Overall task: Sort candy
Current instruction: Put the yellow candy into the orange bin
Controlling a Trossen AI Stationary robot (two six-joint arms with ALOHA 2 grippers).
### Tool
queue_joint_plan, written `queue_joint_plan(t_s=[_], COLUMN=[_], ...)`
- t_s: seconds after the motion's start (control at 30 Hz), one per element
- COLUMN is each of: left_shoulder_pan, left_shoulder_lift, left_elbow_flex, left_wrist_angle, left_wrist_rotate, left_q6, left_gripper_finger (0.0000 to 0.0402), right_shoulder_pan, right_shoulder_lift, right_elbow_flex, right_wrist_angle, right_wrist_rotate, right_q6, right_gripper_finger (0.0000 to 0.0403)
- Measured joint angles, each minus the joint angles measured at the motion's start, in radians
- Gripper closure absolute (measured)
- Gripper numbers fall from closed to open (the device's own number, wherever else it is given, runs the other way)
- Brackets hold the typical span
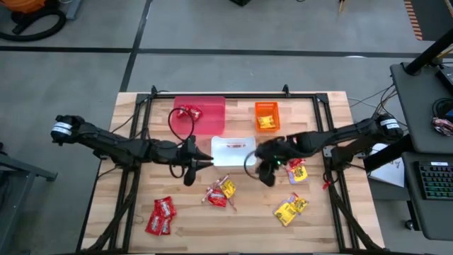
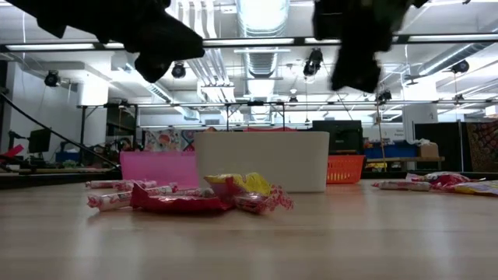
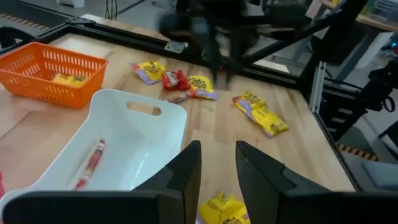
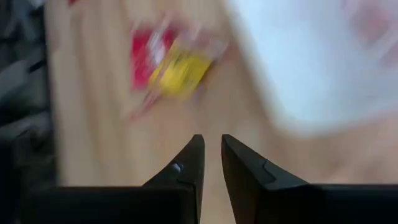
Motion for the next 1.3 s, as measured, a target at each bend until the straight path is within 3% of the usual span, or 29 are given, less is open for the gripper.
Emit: queue_joint_plan(t_s=[0.13, 0.4, 0.63, 0.9, 1.17, 1.3], left_shoulder_pan=[0.000, 0.001, 0.001, 0.001, 0.001, 0.001], left_shoulder_lift=[0.013, 0.049, 0.090, 0.125, 0.110, 0.101], left_elbow_flex=[0.016, 0.068, 0.112, 0.142, 0.143, 0.143], left_wrist_angle=[0.001, 0.001, 0.001, -0.007, -0.027, -0.065], left_wrist_rotate=[-0.001, -0.001, -0.001, -0.001, 0.000, -0.001], left_q6=[0.026, 0.125, 0.177, 0.177, 0.170, 0.163], left_gripper_finger=[0.0318, 0.0318, 0.0318, 0.0318, 0.0318, 0.0318], right_shoulder_pan=[0.088, 0.179, 0.183, 0.183, 0.185, 0.185], right_shoulder_lift=[0.003, 0.004, 0.005, 0.005, 0.005, 0.007], right_elbow_flex=[0.000, 0.000, 0.000, 0.000, -0.036, -0.088], right_wrist_angle=[-0.066, -0.327, -0.591, -0.607, -0.606, -0.591], right_wrist_rotate=[-0.077, -0.077, 0.031, 0.109, 0.108, 0.133], right_q6=[0.139, 0.409, 0.516, 0.491, 0.484, 0.565], right_gripper_finger=[0.0355, 0.0355, 0.0355, 0.0340, 0.0278, 0.0245])
